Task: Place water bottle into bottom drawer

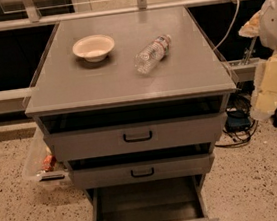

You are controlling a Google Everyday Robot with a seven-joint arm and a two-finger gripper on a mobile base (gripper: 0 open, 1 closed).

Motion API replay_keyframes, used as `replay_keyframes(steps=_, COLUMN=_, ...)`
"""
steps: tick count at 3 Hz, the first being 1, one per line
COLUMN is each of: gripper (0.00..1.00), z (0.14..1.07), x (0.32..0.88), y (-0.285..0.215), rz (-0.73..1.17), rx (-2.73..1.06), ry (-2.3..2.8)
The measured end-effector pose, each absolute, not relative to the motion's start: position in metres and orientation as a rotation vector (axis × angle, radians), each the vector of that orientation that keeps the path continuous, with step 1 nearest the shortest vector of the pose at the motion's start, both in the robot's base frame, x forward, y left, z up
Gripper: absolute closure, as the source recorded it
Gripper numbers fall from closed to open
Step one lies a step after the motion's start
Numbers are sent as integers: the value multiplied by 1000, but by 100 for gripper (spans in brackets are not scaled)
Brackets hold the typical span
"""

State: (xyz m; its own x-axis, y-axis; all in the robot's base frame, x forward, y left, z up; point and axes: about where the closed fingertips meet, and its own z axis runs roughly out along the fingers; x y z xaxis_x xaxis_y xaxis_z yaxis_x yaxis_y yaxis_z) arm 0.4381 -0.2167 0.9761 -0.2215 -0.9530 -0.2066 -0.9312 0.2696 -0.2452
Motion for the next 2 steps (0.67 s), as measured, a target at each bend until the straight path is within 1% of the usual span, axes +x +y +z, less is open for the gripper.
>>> replay_keyframes(steps=2, gripper=0, z=979, x=449, y=-217, rz=-83, rx=-1731, ry=2182)
